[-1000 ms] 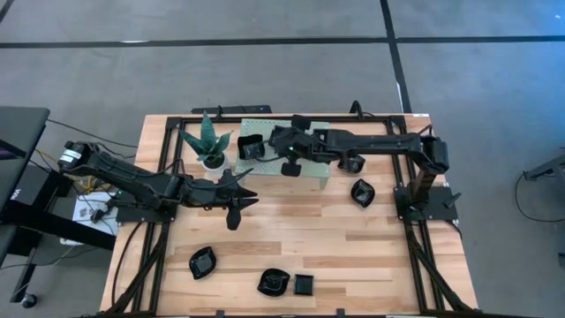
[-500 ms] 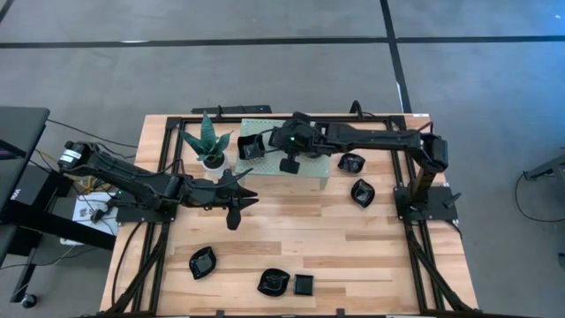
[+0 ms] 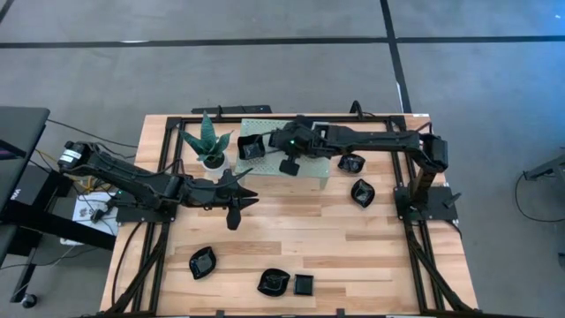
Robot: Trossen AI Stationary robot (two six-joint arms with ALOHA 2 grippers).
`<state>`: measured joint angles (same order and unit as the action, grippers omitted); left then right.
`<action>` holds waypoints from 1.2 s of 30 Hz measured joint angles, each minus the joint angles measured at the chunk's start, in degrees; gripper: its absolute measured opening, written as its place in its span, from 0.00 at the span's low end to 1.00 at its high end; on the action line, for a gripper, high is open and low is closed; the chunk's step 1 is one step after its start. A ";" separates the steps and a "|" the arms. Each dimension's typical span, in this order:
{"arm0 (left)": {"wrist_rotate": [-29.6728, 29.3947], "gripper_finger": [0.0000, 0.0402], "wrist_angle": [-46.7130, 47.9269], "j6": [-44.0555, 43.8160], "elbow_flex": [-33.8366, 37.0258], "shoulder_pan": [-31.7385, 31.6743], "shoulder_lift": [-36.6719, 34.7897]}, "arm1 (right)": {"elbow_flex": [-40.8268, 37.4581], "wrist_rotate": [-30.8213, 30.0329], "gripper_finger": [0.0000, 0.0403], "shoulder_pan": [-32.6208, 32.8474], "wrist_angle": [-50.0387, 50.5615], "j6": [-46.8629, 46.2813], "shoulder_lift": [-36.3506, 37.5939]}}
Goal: Pick & Place Mini shaped plates
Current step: Stack the square plate on top of the other square plate on the shelf
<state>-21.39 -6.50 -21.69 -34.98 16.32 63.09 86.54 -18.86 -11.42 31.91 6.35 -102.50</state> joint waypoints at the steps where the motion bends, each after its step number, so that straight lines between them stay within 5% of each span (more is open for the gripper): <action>1: 0.00 0.23 0.00 0.00 0.00 0.00 0.00 | 0.00 -1.39 0.03 0.21 -0.51 0.00 0.00; 14: 0.00 0.23 -0.04 0.00 0.00 -0.02 0.00 | 0.00 -5.15 0.18 0.41 -1.48 1.42 0.00; 29: 0.00 0.23 -0.04 0.00 0.00 -0.02 0.00 | 1.02 -2.40 0.19 2.62 -2.35 4.04 0.05; 36: 0.01 0.23 -0.02 0.00 0.00 0.25 0.00 | 7.98 -2.24 0.19 7.77 8.38 4.84 0.20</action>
<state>-21.38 -6.52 -21.69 -34.98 16.57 63.09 94.53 -21.10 -3.65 40.29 11.19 -102.30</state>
